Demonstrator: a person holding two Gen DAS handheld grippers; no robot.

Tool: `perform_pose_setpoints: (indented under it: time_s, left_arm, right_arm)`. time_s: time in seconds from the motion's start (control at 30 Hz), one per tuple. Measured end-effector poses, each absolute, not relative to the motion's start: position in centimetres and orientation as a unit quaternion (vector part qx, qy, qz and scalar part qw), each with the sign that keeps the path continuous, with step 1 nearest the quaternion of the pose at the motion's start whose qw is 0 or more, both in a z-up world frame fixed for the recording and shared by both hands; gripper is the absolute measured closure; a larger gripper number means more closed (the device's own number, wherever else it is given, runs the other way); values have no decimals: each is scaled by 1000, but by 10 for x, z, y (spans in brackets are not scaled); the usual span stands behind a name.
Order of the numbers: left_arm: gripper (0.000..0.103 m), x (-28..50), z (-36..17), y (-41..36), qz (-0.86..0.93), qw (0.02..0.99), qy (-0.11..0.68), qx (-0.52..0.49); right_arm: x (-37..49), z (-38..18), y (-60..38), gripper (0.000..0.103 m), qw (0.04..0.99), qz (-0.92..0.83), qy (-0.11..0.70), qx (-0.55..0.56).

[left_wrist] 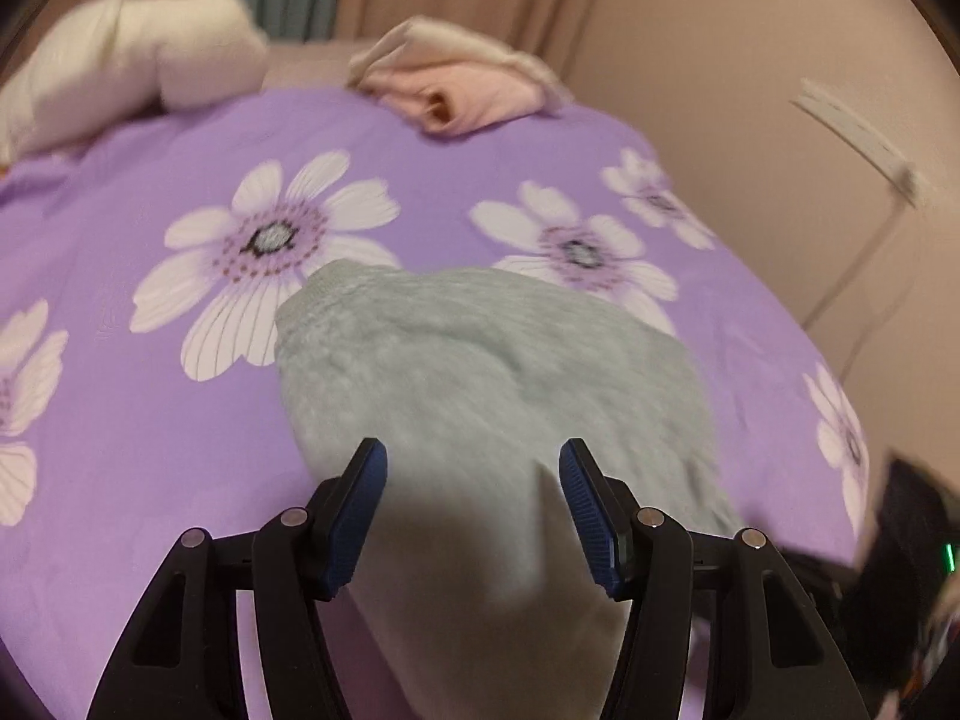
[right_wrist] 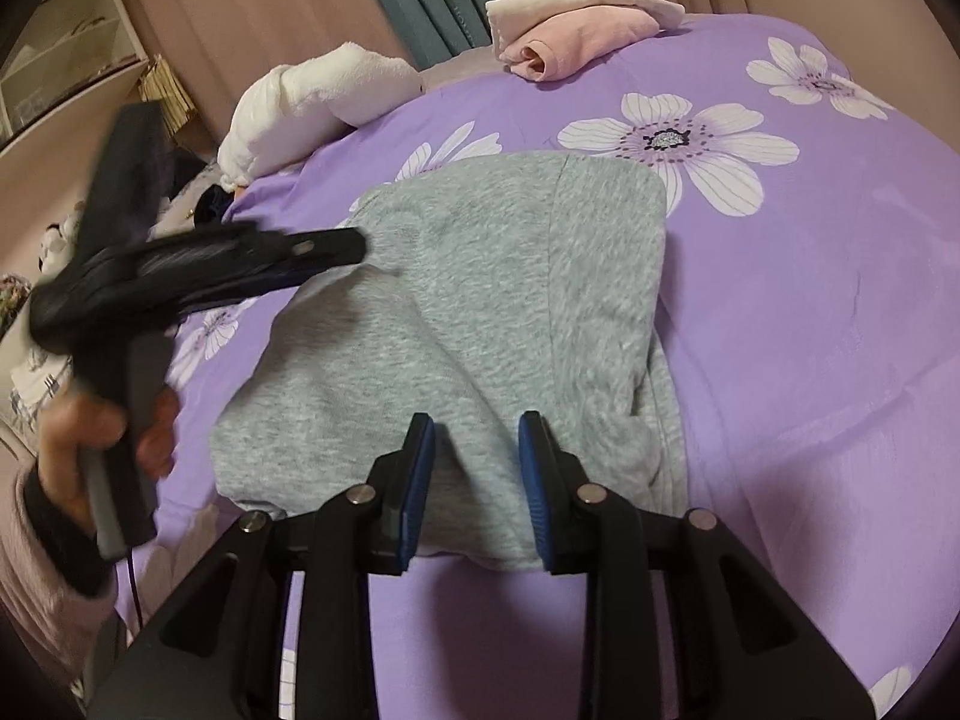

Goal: Fold small clothes

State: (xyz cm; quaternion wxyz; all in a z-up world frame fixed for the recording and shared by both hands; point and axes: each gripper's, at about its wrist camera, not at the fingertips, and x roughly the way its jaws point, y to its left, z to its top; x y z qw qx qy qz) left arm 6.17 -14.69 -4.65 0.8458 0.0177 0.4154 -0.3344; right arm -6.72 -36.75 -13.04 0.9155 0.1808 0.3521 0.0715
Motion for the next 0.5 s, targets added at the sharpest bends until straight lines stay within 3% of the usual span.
perform_pose_setpoints:
  time_s: [0.23, 0.5]
  left_arm:
    - [45, 10, -69, -155, -340, 843, 399, 121]
    - [43, 11, -69, -143, -338, 841, 415, 78]
  right_arm:
    - [-67, -131, -359, 71, 917, 47, 356, 173]
    - [-78, -125, -358, 64, 913, 42, 357, 190]
